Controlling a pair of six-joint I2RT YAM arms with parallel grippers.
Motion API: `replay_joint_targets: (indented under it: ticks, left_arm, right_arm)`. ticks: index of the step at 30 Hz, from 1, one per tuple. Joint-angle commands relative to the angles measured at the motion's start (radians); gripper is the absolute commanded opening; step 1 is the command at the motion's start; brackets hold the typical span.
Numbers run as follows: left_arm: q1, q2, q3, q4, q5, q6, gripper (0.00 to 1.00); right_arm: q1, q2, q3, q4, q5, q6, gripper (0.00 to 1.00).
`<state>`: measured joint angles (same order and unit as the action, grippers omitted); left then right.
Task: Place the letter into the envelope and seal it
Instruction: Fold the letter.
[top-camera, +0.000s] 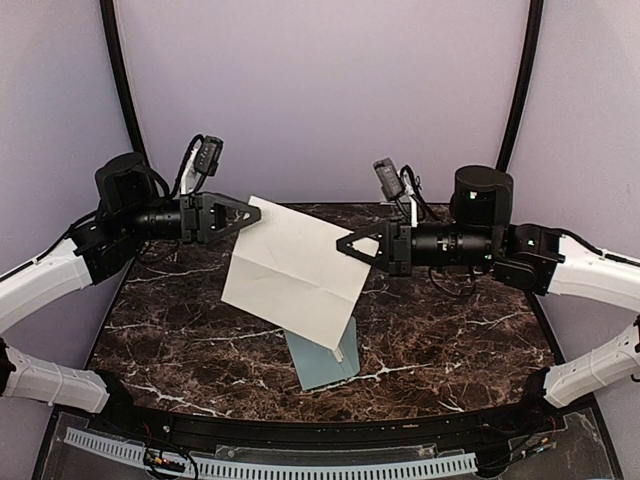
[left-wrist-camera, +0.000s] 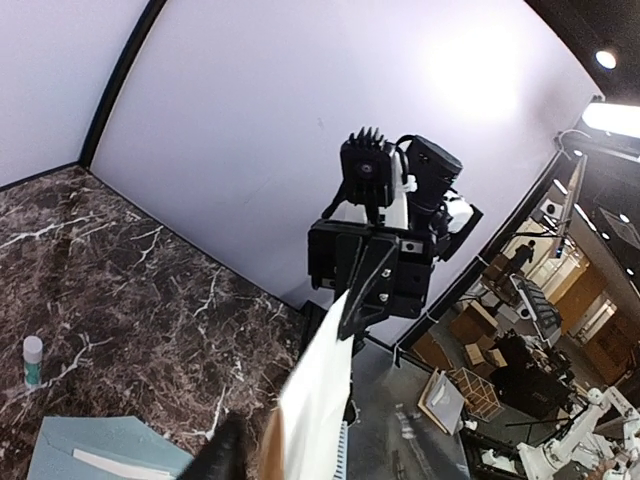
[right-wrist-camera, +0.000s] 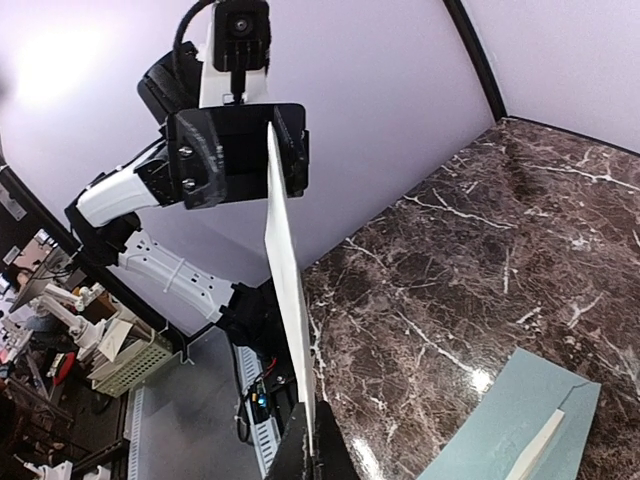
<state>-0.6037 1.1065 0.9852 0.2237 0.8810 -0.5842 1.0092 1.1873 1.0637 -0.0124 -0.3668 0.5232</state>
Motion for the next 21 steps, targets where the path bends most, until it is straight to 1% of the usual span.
replay_joint_targets:
  ticks: [1, 2, 3, 4, 5, 6, 7, 8, 10, 12, 16, 17, 18, 21]
  left_arm:
    - [0.014, -0.045, 0.016, -0.135, -0.215, 0.045, 0.67]
    - [0.017, -0.053, 0.035, -0.214, -0.323, 0.052, 0.74]
    - [0.019, -0.058, 0.047, -0.295, -0.384, 0.059, 0.75]
    - [0.02, -0.064, 0.074, -0.338, -0.499, 0.058, 0.77]
    - [0.021, -0.066, 0.088, -0.419, -0.559, 0.047, 0.77]
    - [0.021, -0.07, 0.115, -0.452, -0.655, 0.038, 0.77]
    - [0.021, -0.071, 0.13, -0.495, -0.685, 0.014, 0.77]
    - [0.021, -0.077, 0.132, -0.502, -0.708, 0.001, 0.77]
    - [0.02, -0.087, 0.121, -0.478, -0.673, -0.051, 0.77]
    - [0.019, -0.092, 0.084, -0.407, -0.618, -0.137, 0.75]
    - [-0.012, -0.073, -0.009, -0.215, -0.543, -0.352, 0.73]
    - [-0.029, -0.056, -0.032, -0.151, -0.537, -0.375, 0.73]
    - [-0.048, -0.045, -0.039, -0.124, -0.536, -0.414, 0.73]
    - [-0.077, 0.016, -0.061, -0.032, -0.528, -0.465, 0.73]
  right_arm:
    - [0.006, -0.007, 0.035, -0.094, 0.181, -0.037, 0.0]
    - [0.006, -0.001, 0.047, -0.128, 0.217, -0.049, 0.0]
    - [0.006, 0.004, 0.06, -0.175, 0.254, -0.063, 0.0]
    - [0.006, 0.01, 0.074, -0.206, 0.285, -0.078, 0.0]
    - [0.006, 0.015, 0.09, -0.235, 0.326, -0.091, 0.0]
    - [0.006, 0.022, 0.106, -0.262, 0.357, -0.112, 0.0]
    - [0.007, 0.027, 0.12, -0.284, 0.393, -0.128, 0.0]
    - [0.008, 0.035, 0.135, -0.298, 0.418, -0.142, 0.0]
    - [0.012, 0.044, 0.155, -0.307, 0.459, -0.161, 0.0]
    - [0.017, 0.054, 0.162, -0.288, 0.486, -0.178, 0.0]
    - [0.048, 0.103, 0.19, -0.253, 0.54, -0.216, 0.0]
    - [0.059, 0.122, 0.204, -0.254, 0.557, -0.228, 0.0]
    - [0.072, 0.143, 0.219, -0.258, 0.578, -0.238, 0.0]
    - [0.117, 0.217, 0.272, -0.283, 0.637, -0.277, 0.0]
